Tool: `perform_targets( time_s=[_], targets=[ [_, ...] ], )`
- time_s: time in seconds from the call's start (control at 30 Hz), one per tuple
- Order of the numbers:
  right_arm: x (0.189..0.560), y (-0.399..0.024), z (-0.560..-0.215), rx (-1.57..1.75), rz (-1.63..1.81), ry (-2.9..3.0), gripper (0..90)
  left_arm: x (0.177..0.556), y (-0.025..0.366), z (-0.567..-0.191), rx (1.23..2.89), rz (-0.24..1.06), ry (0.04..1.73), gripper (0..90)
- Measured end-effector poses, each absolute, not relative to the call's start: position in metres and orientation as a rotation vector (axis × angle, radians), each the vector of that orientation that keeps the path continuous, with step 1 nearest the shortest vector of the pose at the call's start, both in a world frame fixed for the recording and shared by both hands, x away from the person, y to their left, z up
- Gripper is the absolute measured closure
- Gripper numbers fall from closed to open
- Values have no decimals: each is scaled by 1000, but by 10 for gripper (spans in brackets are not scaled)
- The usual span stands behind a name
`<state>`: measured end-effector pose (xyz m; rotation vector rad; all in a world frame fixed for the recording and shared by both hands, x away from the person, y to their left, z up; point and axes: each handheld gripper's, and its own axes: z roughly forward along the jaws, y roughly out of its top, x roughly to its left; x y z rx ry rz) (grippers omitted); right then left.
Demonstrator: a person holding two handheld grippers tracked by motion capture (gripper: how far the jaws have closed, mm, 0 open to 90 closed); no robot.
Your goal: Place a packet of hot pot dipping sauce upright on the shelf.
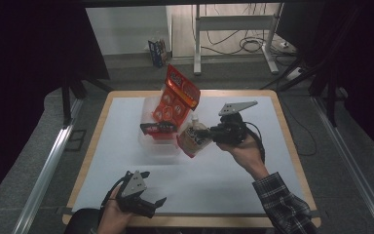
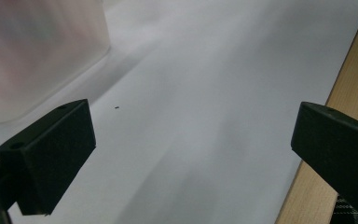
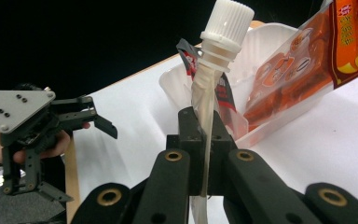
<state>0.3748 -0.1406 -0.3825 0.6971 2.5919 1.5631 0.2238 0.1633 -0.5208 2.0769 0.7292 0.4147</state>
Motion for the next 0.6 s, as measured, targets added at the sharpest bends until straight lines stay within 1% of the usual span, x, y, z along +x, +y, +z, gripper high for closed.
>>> perform_targets(
  time_s=[0.6],
  targets=[
    [399, -112, -380, 616, 1537, 2633, 878, 224, 163, -521, 2088, 425, 723, 0]
  ],
)
